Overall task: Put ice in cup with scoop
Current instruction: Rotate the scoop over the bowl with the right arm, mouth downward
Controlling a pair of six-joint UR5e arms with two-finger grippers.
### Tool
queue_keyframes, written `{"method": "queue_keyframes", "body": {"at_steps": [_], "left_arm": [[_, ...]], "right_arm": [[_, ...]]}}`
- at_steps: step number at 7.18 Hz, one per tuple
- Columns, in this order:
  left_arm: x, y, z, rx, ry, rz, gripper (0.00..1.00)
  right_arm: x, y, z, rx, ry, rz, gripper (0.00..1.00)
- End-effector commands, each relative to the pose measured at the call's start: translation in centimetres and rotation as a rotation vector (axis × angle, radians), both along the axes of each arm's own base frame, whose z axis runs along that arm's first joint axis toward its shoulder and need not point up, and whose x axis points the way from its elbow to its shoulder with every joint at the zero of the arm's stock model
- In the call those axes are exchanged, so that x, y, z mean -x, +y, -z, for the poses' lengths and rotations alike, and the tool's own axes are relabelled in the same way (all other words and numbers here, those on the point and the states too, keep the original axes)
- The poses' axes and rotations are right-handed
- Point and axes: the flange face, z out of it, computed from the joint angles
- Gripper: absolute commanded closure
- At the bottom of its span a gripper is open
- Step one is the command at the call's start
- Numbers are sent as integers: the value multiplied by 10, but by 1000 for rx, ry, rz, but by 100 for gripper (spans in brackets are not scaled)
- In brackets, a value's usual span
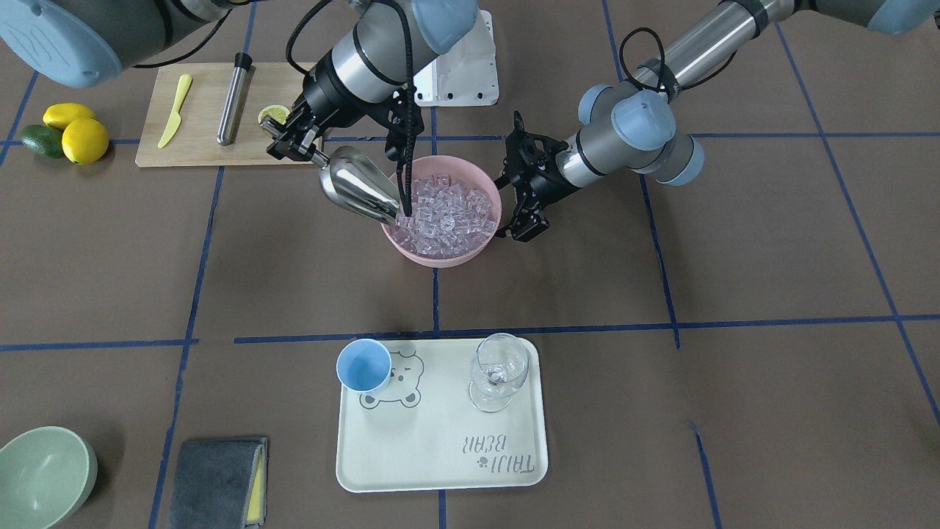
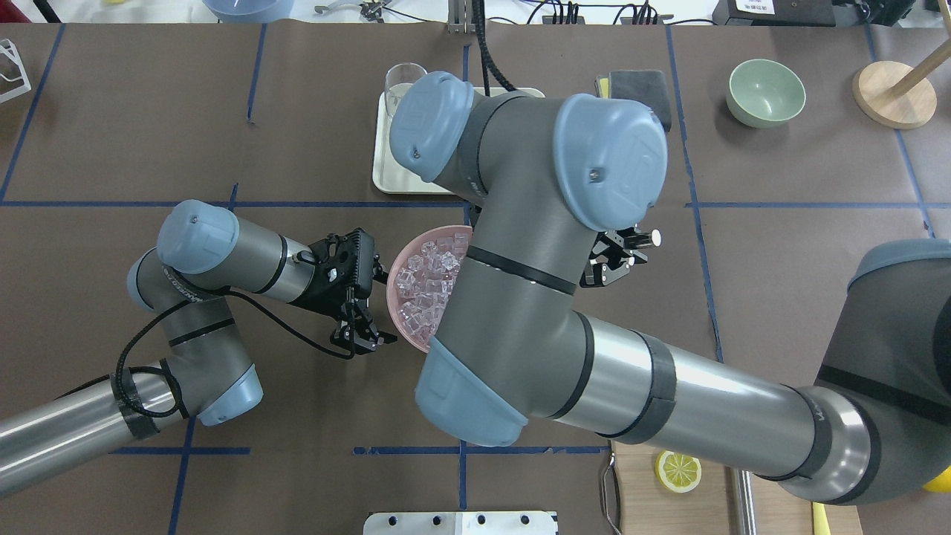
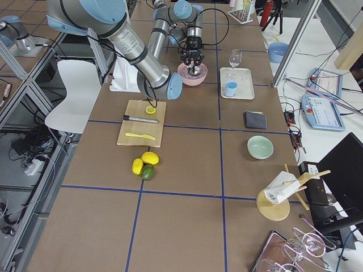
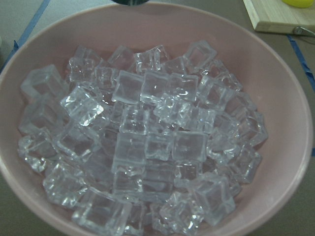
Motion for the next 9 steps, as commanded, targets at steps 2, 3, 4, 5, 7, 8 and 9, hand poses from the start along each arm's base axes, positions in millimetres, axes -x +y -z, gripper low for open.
{"method": "queue_keyframes", "body": {"at_steps": [2,3,4,5,7,8,9], "left_arm": [[-1,0,-1,1,-2,-1,0],[-1,0,0,0,-1,-1,0],[-1,1,-1,1,-2,-2,0],[-2,1,0,0,-1,-2,0],[-3,3,-1,1,-2,-7,0],[-3,3,-1,1,-2,-7,0],[-4,3,-2,2,-3,-7,0]], "right_arm": [[27,13,-3,1,77,48,100],[23,15,0,11,99,49,100],[21,18,3,6,135,58,100],[23,21,4,-2,151,68,100],[30,26,11,-7,148,80,100],[32,28,11,-8,148,83,100],[33,27,12,-9,147,83,100]]}}
